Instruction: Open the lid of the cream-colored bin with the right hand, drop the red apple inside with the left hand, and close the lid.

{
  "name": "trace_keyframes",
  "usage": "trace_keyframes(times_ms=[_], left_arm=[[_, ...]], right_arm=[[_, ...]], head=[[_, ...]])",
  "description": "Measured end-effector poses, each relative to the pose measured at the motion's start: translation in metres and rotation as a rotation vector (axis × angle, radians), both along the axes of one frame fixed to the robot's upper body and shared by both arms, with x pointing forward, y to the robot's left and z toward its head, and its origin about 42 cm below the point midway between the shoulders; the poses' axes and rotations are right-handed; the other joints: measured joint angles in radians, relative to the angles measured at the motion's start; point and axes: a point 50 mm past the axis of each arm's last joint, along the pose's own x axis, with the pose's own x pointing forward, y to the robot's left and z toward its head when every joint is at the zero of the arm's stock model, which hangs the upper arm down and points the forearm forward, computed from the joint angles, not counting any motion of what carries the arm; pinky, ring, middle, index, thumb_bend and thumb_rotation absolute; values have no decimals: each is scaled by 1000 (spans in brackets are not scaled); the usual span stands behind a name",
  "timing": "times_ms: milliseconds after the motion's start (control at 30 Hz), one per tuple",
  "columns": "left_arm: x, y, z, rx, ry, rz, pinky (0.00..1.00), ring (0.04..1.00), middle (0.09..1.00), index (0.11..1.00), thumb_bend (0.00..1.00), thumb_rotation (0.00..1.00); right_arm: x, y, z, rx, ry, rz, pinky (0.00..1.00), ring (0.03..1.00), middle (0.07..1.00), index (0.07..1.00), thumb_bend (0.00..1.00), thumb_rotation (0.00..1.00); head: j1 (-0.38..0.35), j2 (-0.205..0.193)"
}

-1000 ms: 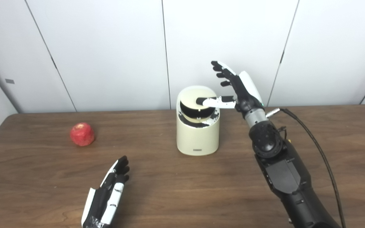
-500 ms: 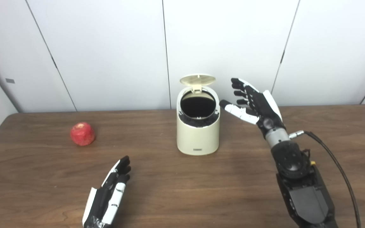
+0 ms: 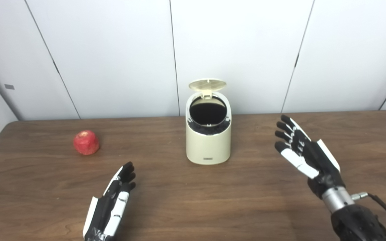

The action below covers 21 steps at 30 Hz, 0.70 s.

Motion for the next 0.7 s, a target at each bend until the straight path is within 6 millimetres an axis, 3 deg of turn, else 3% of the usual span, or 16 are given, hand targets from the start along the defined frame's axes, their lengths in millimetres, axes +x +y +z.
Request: trace_keyframes(times_ms=[367,500,700], left_arm=[[-1,2,10,-3,-25,4,899,927,941,949,477,795],[-1,1,10,-4,-4,4,892,920,933,942,492,789],[-1,-4,16,16,-23,5,872,908,923,934,511,785]], right_arm=[[-36,17,-17,252,41,-24,1000,1000,1000,945,444,986],[-45,11,-22,261,59,-35,1000,1000,1000,976,554,963],[-49,0,-27,270,69,-38,1000,1000,1000,986,582,945]], head=[[29,28],[112,44],[199,48]])
